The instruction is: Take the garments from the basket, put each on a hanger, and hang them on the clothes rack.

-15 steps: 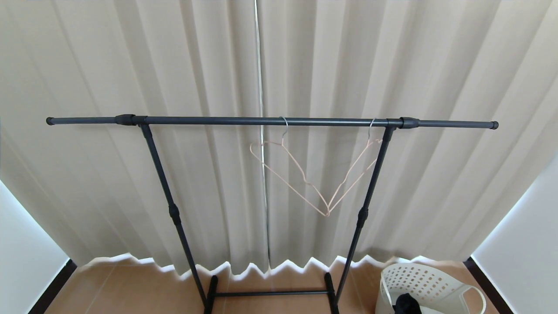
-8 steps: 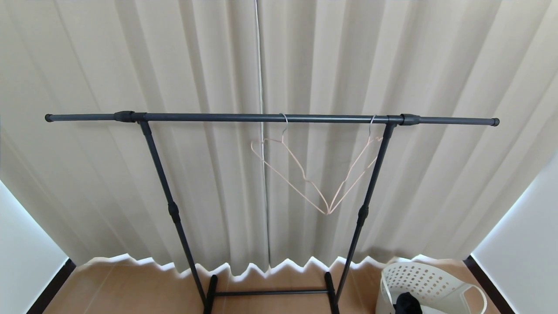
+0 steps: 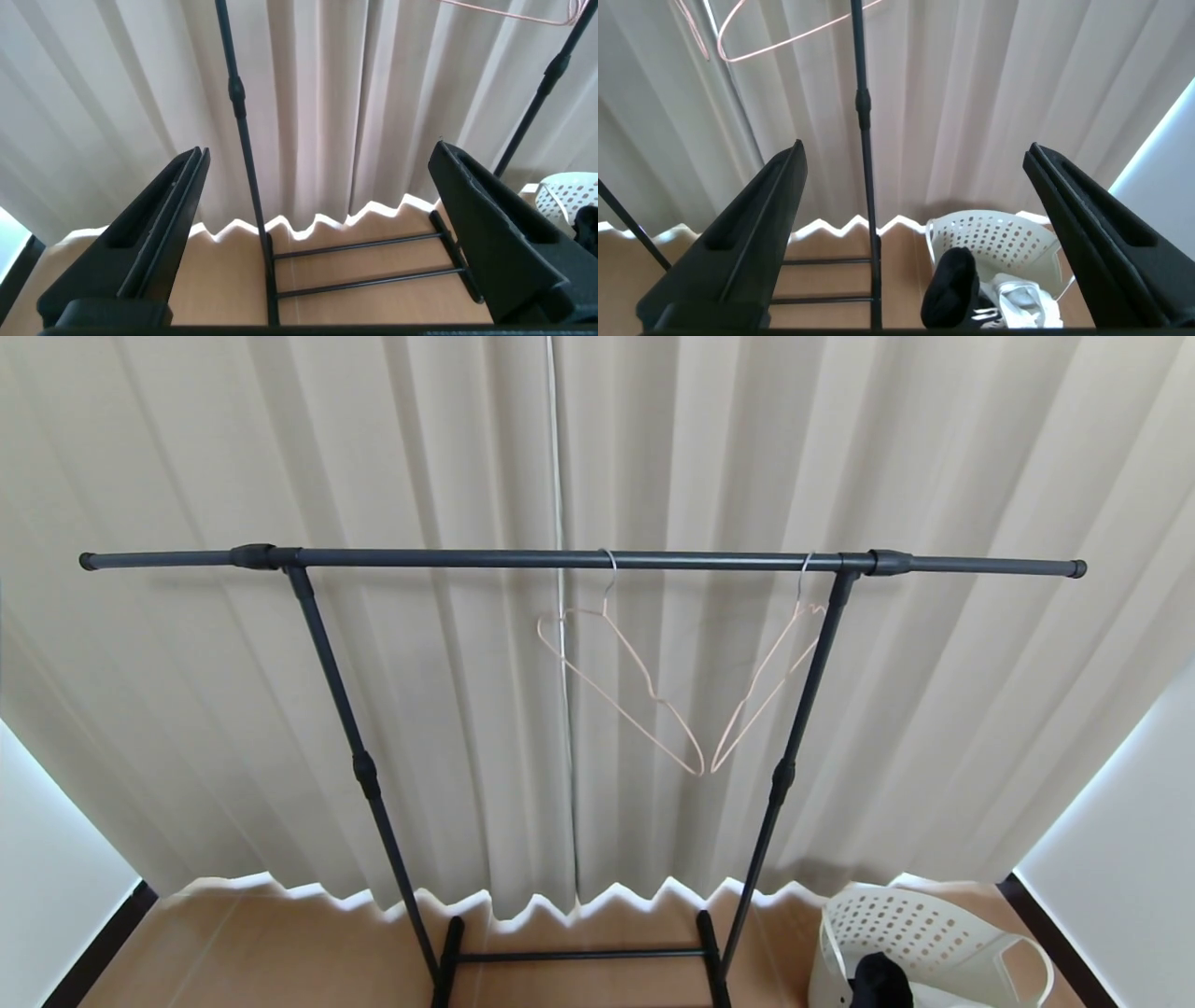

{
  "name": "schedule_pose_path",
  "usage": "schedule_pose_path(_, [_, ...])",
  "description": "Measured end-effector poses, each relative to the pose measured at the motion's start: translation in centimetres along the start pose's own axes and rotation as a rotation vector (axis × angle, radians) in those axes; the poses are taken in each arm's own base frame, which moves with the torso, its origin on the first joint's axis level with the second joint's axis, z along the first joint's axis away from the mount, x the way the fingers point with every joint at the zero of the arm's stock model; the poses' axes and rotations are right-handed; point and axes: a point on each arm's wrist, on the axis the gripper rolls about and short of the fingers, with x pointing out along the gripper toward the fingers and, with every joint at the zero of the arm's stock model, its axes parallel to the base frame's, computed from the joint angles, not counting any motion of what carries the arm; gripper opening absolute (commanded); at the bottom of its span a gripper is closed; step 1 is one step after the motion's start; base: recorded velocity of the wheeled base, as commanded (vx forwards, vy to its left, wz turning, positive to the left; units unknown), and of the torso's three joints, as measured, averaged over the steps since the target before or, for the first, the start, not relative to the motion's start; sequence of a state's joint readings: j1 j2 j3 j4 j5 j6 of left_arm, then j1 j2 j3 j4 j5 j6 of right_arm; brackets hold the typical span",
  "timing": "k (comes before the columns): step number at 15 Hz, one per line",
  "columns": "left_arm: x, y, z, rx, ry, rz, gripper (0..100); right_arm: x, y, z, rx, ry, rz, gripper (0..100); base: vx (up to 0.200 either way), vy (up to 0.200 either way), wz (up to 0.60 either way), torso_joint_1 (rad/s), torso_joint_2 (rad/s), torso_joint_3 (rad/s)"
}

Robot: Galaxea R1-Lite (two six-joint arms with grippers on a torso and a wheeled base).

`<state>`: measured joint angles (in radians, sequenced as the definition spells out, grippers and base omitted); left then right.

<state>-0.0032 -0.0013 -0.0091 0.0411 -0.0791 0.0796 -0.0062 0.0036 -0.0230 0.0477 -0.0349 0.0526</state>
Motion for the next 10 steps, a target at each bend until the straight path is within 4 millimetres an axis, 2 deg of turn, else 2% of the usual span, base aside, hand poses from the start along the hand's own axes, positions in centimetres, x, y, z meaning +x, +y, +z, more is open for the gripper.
schedule_pose_path(10, [0.00,0.00,0.00,0.000,0.001,0.001,100,0.00,0.00,0.00,-0.006,0.000,0.001,100,0.000,0.000,0.00,-0.157,0.40,0.244])
